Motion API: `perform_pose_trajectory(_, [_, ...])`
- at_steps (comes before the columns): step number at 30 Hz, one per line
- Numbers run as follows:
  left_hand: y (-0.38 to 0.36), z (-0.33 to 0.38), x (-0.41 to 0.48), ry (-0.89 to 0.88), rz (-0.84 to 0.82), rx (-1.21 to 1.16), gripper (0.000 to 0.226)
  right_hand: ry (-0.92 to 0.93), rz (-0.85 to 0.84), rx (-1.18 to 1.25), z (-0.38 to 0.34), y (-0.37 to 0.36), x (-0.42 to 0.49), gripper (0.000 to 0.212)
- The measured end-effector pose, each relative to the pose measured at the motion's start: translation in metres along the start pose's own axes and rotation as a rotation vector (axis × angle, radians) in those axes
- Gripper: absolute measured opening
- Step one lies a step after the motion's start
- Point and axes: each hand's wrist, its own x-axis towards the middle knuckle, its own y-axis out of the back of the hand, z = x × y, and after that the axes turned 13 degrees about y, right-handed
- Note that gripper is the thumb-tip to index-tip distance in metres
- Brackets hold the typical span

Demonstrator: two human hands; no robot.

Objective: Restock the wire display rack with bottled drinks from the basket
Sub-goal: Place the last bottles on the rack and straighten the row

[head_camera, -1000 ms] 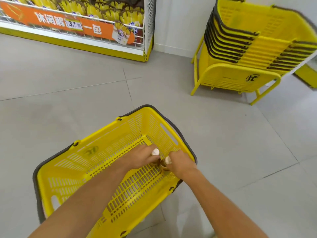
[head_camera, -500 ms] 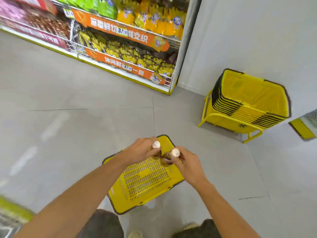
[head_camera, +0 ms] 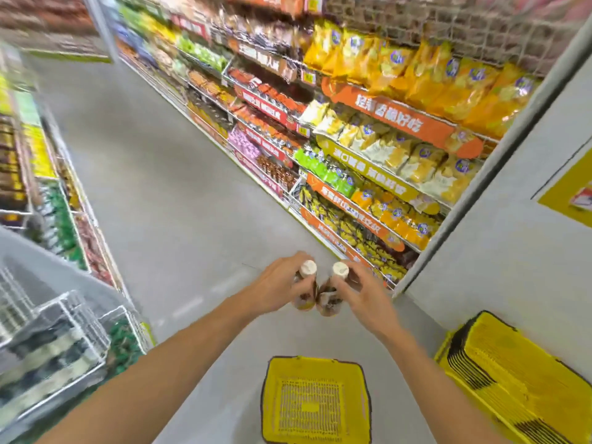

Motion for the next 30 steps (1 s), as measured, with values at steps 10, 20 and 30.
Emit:
perform_pose_trajectory(10, [0.175, -0.051, -0.166, 0.284, 0.522, -0.04, 0.024, 0.459, -0.359, 0.109, -0.173, -0.134, 0.095, 0.018])
perform_pose_trajectory(20, [0.295, -0.108, -0.429, 0.566, 0.874, 0.091, 0.027, 0.798, -0.687, 0.289, -0.375, -0.336, 0.046, 0.025])
perform_pose_trajectory(30, [0.377, -0.173, -0.628, 0.68, 0.99, 0.084, 0.022, 0.942, -0.789, 0.321, -0.536, -0.478, -0.039, 0.025])
